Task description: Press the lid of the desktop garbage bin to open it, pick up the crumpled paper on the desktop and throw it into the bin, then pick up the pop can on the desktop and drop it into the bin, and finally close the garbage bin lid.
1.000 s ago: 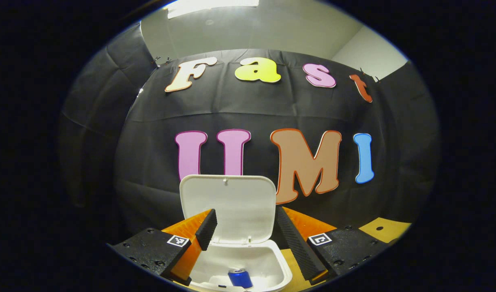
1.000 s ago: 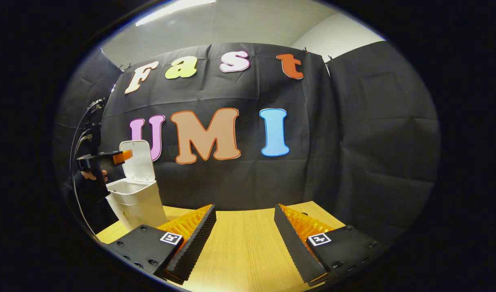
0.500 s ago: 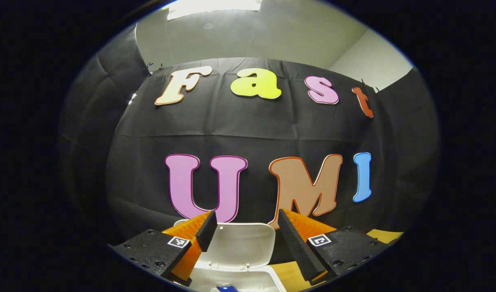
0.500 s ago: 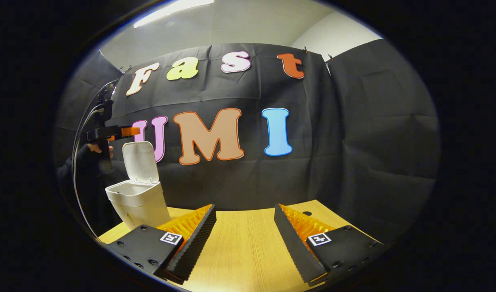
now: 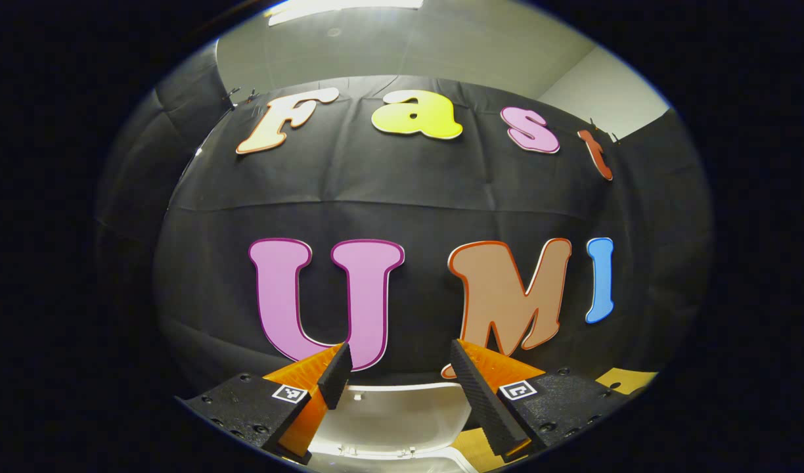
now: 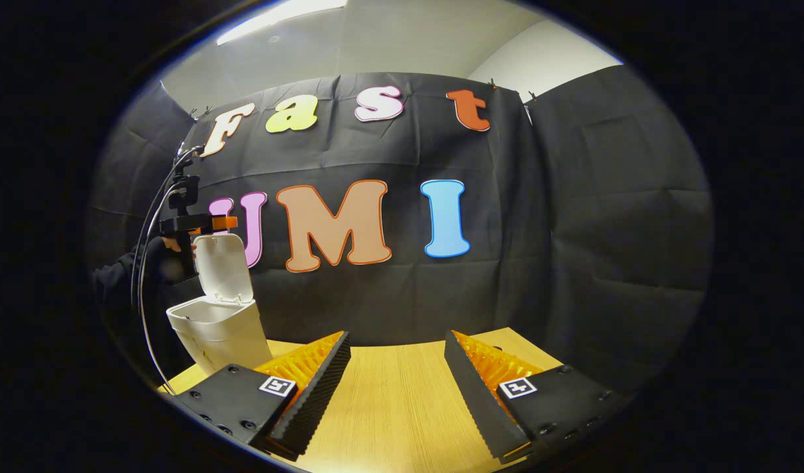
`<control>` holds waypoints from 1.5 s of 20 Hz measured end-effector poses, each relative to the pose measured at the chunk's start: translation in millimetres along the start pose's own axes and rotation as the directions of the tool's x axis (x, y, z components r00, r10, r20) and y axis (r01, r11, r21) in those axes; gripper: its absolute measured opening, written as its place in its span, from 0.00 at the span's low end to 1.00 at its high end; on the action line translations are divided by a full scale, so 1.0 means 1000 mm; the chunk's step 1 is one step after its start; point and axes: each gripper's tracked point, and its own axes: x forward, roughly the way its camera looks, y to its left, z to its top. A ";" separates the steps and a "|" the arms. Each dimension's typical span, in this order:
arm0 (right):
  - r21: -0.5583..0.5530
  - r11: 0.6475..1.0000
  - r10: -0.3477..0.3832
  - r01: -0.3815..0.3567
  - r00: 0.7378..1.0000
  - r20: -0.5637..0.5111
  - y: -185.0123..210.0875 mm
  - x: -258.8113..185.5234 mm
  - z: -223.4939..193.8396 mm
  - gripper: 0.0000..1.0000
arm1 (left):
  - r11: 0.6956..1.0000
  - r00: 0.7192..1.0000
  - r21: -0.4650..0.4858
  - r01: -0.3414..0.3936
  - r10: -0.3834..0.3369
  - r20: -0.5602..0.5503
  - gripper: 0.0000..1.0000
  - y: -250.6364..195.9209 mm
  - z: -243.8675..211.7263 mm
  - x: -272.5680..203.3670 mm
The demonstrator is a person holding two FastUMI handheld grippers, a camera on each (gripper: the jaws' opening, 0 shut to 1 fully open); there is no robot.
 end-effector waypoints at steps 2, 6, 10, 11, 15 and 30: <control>0.000 1.000 0.006 -0.006 1.000 -0.013 0.003 0.003 -0.003 0.92 | 1.000 0.999 -0.001 -0.020 0.020 -0.047 0.92 0.009 -0.009 0.011; -0.011 1.000 0.019 -0.019 1.000 -0.016 0.009 0.005 -0.004 0.96 | 1.000 0.994 0.000 -0.010 0.010 -0.108 0.87 0.011 -0.014 0.020; -0.003 1.000 0.022 -0.022 1.000 -0.010 0.006 0.008 -0.001 0.96 | 0.999 0.985 0.036 0.001 0.005 -0.171 0.87 0.008 -0.018 0.007; 0.001 1.000 0.023 -0.023 1.000 -0.009 0.006 0.009 -0.002 0.96 | 1.000 0.984 0.027 0.002 0.003 -0.181 0.87 0.007 -0.018 0.004; 0.001 0.999 0.041 -0.041 0.999 -0.006 0.010 0.010 -0.002 0.96 | 1.000 0.977 -0.018 -0.003 -0.001 -0.211 0.90 0.004 -0.019 -0.023; -0.030 0.993 0.114 -0.116 0.992 -0.063 0.042 0.025 -0.022 0.96 | 0.997 0.932 -0.073 0.003 -0.029 -0.361 0.92 -0.011 -0.132 -0.145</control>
